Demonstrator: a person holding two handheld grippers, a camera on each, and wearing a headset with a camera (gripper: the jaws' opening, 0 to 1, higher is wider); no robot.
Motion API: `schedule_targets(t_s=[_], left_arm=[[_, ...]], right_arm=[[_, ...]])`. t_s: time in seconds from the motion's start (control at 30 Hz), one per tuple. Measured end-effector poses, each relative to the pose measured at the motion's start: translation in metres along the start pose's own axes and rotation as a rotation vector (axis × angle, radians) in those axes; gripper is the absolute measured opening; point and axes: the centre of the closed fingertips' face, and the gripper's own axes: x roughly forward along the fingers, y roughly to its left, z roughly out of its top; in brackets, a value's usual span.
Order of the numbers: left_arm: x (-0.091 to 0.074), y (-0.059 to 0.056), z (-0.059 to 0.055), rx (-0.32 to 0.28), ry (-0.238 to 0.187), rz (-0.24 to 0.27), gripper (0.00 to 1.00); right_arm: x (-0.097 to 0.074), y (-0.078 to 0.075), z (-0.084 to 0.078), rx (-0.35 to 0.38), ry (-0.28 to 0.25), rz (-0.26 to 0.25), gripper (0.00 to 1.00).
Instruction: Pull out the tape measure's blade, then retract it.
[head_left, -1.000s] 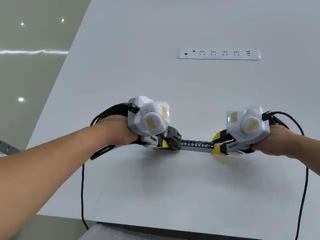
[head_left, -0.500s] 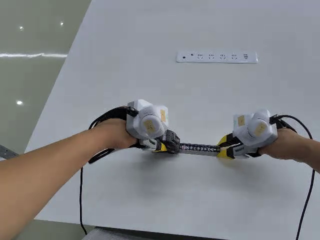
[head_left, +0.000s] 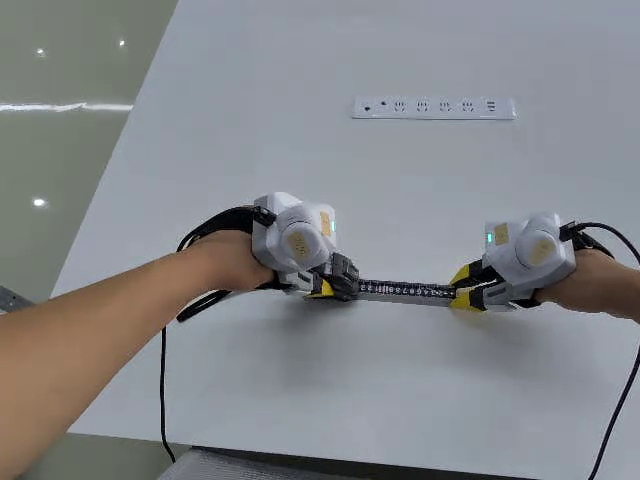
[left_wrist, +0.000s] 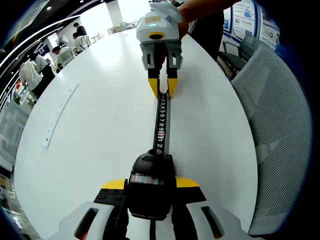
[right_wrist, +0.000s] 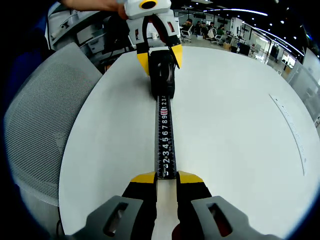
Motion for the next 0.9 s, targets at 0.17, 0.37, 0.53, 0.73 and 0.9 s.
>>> schedule_targets(t_s=[0.17,0.37,0.53,0.73,0.9], left_arm=[[0.000,0.000,0.000,-0.001,0.001,-0.001,0.29],[0.000,0.000,0.000,0.001,0.003,-0.002,0.29],[0.000,0.000,0.000,0.000,0.003,-0.002,0.29],[0.000,0.000,0.000,0.001,0.003,-0.003,0.29],[0.001,0.000,0.000,0.001,0.004,-0.003,0.29]], right_arm=[[-0.005,0.001,-0.006,0.005,0.000,0.000,0.10],[-0.011,0.001,-0.013,0.011,0.008,-0.005,0.10],[-0.016,0.000,-0.021,0.020,0.014,-0.011,0.10],[-0.022,-0.001,-0.030,0.028,0.023,-0.018,0.10],[-0.025,-0.002,-0.036,0.034,0.027,-0.021,0.10]])
